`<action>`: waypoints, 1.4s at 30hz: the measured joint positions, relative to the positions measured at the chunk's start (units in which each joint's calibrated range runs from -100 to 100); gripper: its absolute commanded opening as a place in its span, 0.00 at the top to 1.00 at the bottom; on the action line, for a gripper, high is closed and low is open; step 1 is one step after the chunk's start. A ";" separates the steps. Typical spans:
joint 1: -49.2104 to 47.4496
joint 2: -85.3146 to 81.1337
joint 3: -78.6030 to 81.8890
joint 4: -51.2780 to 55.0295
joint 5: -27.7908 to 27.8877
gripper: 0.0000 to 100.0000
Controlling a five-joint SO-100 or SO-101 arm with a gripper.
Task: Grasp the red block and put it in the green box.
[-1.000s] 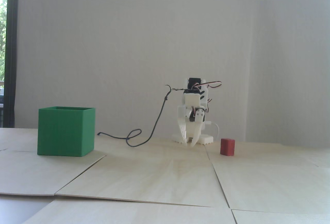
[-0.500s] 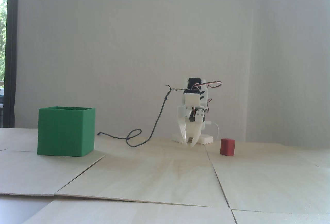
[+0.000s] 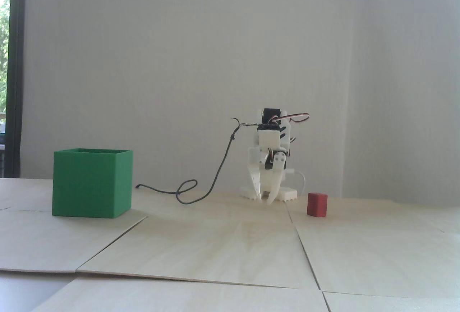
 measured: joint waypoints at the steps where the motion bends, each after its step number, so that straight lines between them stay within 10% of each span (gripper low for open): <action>1: -0.31 0.00 0.00 0.00 0.00 0.97; 20: -36.61 0.50 -15.67 0.92 -8.89 0.97; 42: -23.16 77.79 -76.37 2.50 -11.51 0.97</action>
